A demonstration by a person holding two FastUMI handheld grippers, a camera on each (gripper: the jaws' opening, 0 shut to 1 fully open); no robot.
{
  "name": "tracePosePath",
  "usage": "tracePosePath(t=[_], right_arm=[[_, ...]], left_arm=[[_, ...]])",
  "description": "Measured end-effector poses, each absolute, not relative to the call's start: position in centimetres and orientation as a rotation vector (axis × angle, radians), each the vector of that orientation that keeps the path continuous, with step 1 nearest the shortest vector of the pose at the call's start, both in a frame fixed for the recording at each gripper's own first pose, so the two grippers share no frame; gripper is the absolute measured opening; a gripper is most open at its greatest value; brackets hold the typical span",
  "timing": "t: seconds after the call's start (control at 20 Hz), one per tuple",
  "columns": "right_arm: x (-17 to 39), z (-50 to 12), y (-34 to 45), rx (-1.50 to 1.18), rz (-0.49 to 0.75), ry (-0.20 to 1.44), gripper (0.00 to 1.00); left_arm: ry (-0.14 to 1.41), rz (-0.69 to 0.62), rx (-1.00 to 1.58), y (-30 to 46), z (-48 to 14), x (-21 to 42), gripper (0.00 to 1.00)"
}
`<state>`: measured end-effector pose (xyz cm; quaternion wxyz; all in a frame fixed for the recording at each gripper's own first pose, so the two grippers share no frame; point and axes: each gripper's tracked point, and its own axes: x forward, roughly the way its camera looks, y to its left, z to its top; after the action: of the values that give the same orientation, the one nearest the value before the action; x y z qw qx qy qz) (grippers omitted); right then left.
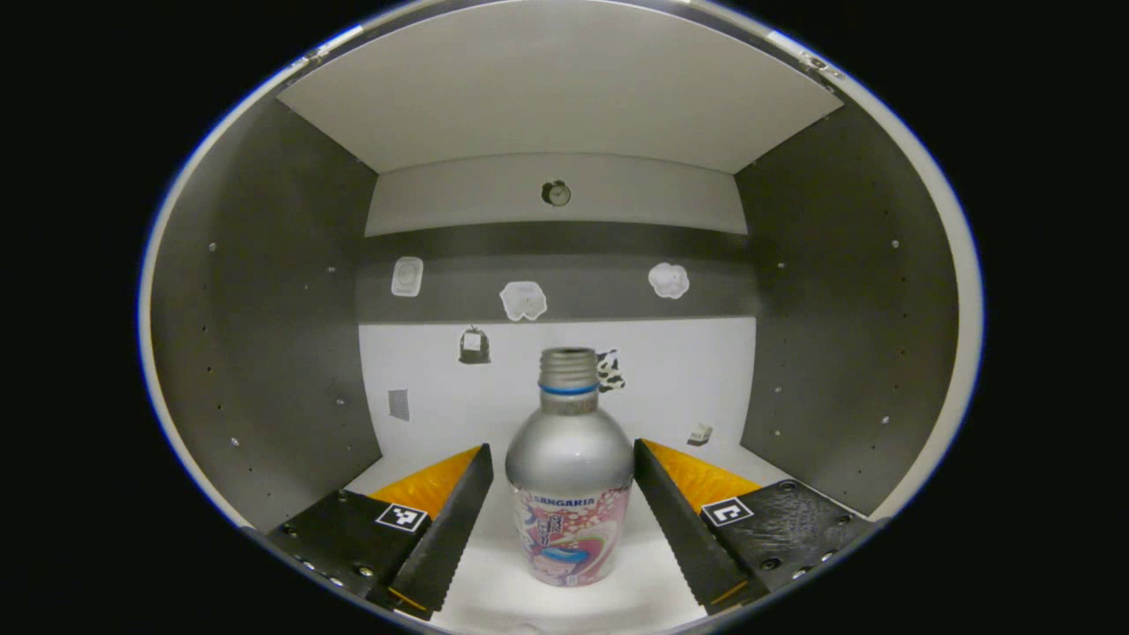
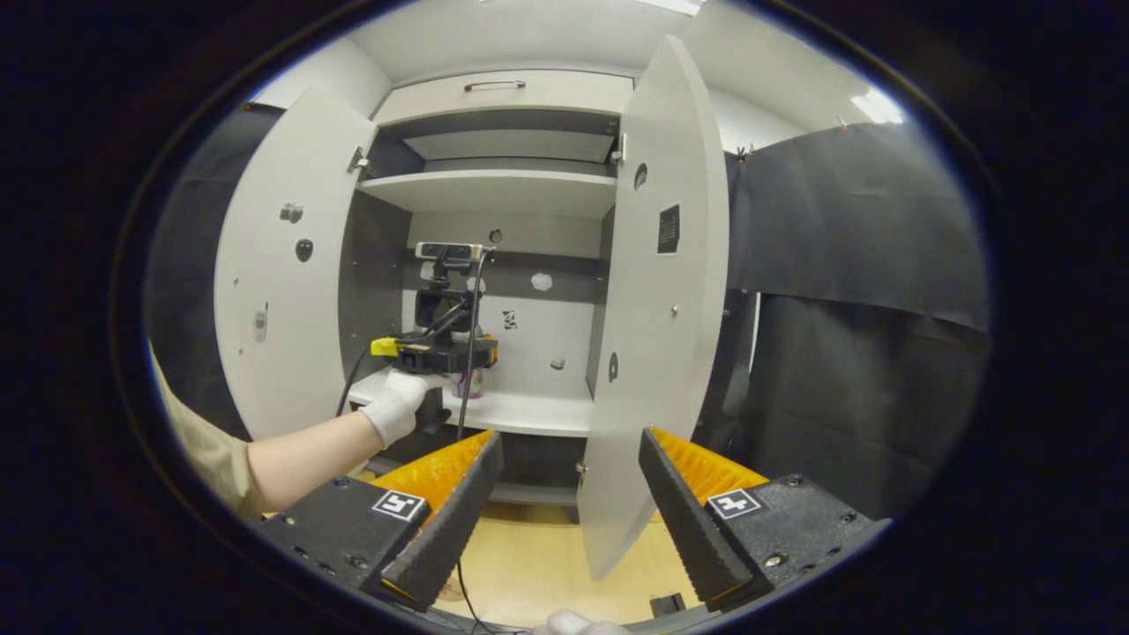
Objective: Grasp the bottle in the cabinet with the left hand and place it on the coaster, then close the right door with the right hand and the left door with the left hand.
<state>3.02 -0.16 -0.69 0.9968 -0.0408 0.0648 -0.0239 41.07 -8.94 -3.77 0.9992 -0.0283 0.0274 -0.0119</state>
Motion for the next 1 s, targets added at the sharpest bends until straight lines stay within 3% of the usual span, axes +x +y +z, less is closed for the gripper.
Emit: tracePosePath(t=[0.05, 0.2, 0.25, 0.3, 0.6, 0.65, 0.7, 0.8, 1.0], right_arm=[[2.9, -0.7, -0.3, -0.078, -0.052, 0.130, 1.00], [2.4, -0.9, -0.6, -0.072, -0.066, 0.133, 1.00], [2.2, -1.0, -0.6, -0.069, -0.067, 0.134, 1.00], [2.1, -1.0, -0.6, -0.066, -0.068, 0.135, 1.00], [0.9, -0.7, 0.2, -0.053, -0.052, 0.123, 1.00], [0.7, -0.7, 0.3, -0.048, -0.049, 0.122, 1.00], [0.4, -0.8, 0.3, -0.043, -0.047, 0.123, 1.00], [-0.1, -0.9, 0.2, -0.037, -0.046, 0.123, 1.00], [-1.4, -1.6, -0.2, -0.024, -0.046, 0.142, 1.00]], left_arm=[[0.057, -0.020, -0.055, -8.9, -3.9, 41.2, 0.97], [0.063, -0.043, -0.062, -9.2, -3.9, 41.3, 0.80], [0.053, -0.046, -0.068, -9.1, -3.3, 40.8, 0.84], [0.036, -0.048, -0.068, -9.0, -2.7, 40.6, 0.79], [-0.053, -0.094, -0.080, -9.2, 1.0, 34.7, 0.79], [-0.055, -0.102, -0.079, -9.4, 1.0, 33.3, 0.75], [-0.060, -0.113, -0.078, -9.7, 1.1, 31.8, 0.82], [-0.069, -0.145, -0.067, -10.4, 1.0, 29.2, 0.79], [-0.076, -0.184, -0.017, -11.3, 0.2, 23.9, 0.82]])
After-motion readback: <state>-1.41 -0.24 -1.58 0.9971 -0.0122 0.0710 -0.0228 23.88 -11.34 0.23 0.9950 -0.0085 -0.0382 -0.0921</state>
